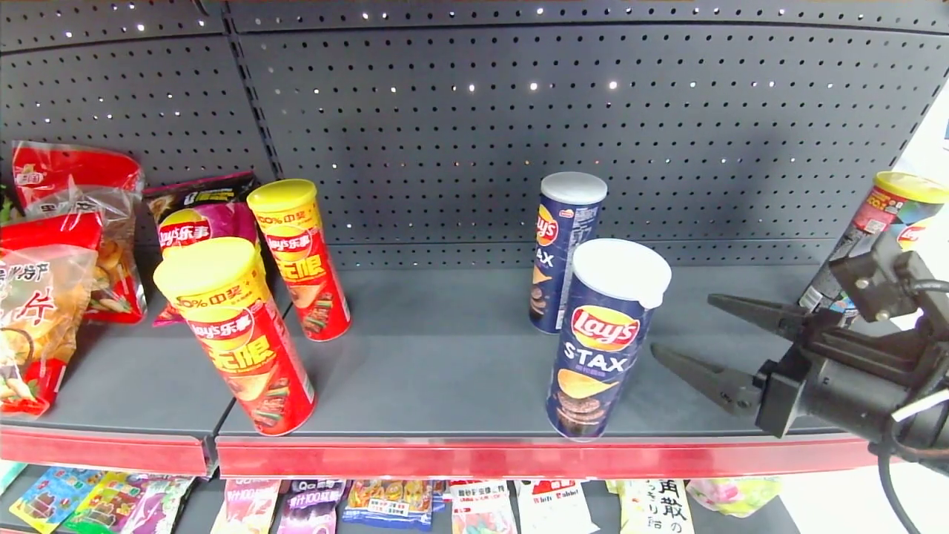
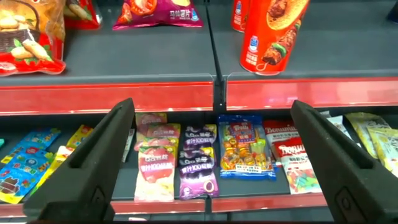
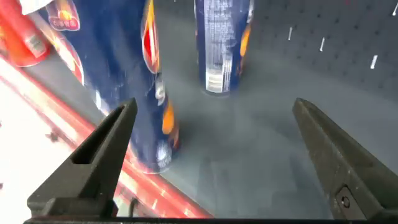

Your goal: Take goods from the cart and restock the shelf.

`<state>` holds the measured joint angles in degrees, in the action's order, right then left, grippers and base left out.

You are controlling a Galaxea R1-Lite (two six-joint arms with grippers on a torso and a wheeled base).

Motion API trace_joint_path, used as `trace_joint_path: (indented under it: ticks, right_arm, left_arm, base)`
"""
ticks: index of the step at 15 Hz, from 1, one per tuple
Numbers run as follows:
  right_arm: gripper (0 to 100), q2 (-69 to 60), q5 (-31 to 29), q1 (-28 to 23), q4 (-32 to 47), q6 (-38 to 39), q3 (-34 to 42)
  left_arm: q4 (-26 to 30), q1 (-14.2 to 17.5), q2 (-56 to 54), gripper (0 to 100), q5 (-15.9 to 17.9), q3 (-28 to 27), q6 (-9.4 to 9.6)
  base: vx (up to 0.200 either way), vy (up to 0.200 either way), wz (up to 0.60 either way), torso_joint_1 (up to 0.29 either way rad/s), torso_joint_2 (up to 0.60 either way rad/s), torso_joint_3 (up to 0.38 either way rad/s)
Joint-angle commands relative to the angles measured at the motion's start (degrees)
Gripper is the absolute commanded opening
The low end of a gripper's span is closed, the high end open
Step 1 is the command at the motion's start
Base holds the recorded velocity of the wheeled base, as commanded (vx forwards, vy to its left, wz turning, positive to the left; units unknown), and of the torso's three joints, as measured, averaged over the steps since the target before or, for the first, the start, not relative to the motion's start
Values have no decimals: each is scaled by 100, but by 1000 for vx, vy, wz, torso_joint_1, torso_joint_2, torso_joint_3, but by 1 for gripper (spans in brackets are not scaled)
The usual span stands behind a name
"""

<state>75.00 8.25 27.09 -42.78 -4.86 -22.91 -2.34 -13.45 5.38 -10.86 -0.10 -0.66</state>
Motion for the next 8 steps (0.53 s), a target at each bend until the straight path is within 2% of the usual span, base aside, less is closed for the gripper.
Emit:
trace_joint_path:
  ticks: [1,4,8]
  right_arm:
    - [100,156,1,262,-20,-6,14]
    - [100,120,18,411,-20,-15,-3]
    - [100,226,-25,350,-11,-23,-91]
  left_arm:
    - [-3,0,16,100,-4,1,-4]
    - [-3,0,16,100,-4,1,4]
    - [-3,0,16,100,-4,1,4]
  base:
    - [0,0,0,0,0,0]
    - [0,0,0,0,0,0]
    - [0,0,0,0,0,0]
